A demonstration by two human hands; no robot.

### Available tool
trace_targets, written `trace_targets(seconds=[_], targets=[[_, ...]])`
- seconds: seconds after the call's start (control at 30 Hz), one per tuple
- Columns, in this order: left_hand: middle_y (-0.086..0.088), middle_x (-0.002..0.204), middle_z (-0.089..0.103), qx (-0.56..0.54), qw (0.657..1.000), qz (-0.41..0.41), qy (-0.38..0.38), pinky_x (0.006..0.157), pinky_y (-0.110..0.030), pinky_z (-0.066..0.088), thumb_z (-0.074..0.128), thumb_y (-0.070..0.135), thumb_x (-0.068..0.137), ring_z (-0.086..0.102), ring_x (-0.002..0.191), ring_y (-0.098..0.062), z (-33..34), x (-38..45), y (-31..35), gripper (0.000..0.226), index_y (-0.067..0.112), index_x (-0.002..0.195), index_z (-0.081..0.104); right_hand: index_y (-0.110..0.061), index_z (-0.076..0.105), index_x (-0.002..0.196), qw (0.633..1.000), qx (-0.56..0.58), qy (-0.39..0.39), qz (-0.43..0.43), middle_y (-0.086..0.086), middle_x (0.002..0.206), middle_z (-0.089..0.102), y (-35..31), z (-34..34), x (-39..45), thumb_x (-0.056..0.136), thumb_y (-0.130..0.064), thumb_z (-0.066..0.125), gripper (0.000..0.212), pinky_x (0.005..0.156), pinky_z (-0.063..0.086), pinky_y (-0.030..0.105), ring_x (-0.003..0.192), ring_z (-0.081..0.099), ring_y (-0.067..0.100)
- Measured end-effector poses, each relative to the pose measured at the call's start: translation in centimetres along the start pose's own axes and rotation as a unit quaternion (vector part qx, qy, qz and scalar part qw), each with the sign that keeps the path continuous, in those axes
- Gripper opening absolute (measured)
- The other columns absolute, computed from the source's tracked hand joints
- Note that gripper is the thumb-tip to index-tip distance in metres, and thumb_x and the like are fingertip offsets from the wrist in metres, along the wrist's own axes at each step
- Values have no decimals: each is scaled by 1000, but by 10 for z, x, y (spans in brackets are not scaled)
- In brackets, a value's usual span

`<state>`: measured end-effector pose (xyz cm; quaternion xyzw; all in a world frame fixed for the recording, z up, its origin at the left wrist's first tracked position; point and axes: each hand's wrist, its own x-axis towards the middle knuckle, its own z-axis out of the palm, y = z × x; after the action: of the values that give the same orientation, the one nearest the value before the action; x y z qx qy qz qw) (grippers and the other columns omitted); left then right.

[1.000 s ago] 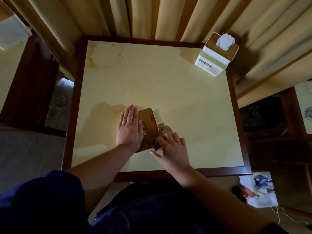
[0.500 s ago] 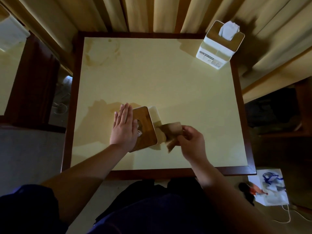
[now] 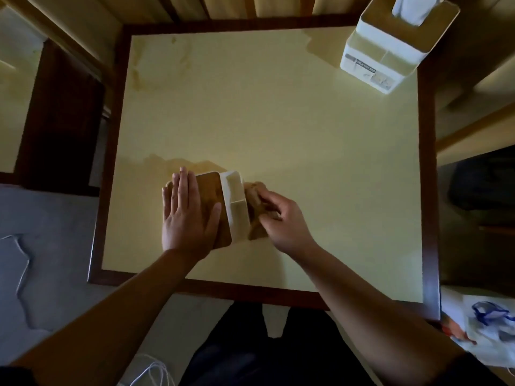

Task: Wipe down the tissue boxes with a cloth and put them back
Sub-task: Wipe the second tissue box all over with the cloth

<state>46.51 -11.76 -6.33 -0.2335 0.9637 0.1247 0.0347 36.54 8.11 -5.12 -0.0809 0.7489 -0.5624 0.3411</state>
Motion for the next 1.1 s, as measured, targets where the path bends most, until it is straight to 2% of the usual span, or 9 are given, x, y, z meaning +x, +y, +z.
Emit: trace_targets(seconds=[0.13, 0.23, 0.3, 0.4, 0.6, 0.7, 0.87, 0.93, 1.1], targets=[[-9, 174, 4, -13, 1000, 2, 20, 131, -46, 1, 32, 58, 104, -1, 161, -23, 0, -1, 2, 83, 12, 166, 3, -21, 70, 138, 999, 51, -13, -3, -4, 121, 77, 24, 3, 12, 99, -6, 46, 49, 86, 61, 31, 102, 73, 9], [-7, 174, 5, -12, 1000, -4, 25, 131, -47, 3, 34, 56, 103, 0, 161, -22, 2, 0, 2, 83, 11, 166, 5, -23, 76, 129, 997, 66, -39, -31, -12, 133, 72, 40, -2, 20, 103, -8, 63, 33, 96, 61, 35, 121, 68, 4], [-6, 174, 4, -7, 1000, -7, 23, 131, -48, 4, 34, 56, 103, -1, 161, -21, 4, 1, 0, 82, 11, 166, 5, -22, 77, 126, 994, 85, -52, -40, -15, 136, 70, 50, 0, 26, 104, 0, 59, 36, 100, 60, 34, 128, 64, 1], [-6, 174, 3, -1, 1000, -8, 23, 131, -47, 3, 34, 55, 104, -1, 161, -20, 5, 0, 0, 81, 11, 166, 4, -25, 78, 122, 989, 120, -81, -22, -17, 136, 70, 58, -1, 34, 102, 11, 48, 51, 90, 64, 34, 126, 64, 2], [-7, 174, 4, 8, 1000, -7, 24, 131, -44, 1, 30, 58, 104, 0, 161, -21, 5, 0, 2, 83, 8, 166, 6, -17, 69, 138, 976, -65, 7, -208, -4, 137, 68, 73, 6, 41, 96, -16, 70, 42, 110, 52, 41, 127, 60, 14], [-8, 174, 4, 3, 1000, -1, 25, 130, -48, 4, 26, 62, 104, 1, 161, -23, 6, 0, 1, 85, 7, 165, 6, -7, 56, 151, 965, -88, 1, -246, 10, 156, 53, 81, 19, 39, 105, -23, 55, 48, 121, 41, 43, 146, 47, 26], [-14, 173, 3, 27, 999, 18, 8, 130, -53, 3, 28, 73, 99, -1, 161, -27, 4, 3, 0, 99, 2, 164, 5, -6, 11, 167, 980, 10, -70, -184, 10, 177, 9, 77, 54, 30, 111, -29, 35, 65, 133, 11, 51, 164, 2, 20], [-16, 173, 1, 43, 999, 20, -5, 130, -52, -1, 29, 81, 94, -3, 161, -29, 4, 4, 2, 110, 1, 164, 2, -14, 0, 167, 981, 66, -74, -167, 8, 177, 0, 74, 61, 29, 111, -30, 35, 68, 132, 8, 56, 164, -5, 20], [-17, 173, -1, 65, 998, 13, -13, 130, -52, -1, 33, 88, 88, -3, 160, -32, 4, 5, 5, 121, -1, 163, 0, -40, -7, 164, 973, 141, -95, -154, 0, 178, -3, 75, 64, 27, 108, -63, 26, 69, 129, 14, 64, 164, -3, 25]])
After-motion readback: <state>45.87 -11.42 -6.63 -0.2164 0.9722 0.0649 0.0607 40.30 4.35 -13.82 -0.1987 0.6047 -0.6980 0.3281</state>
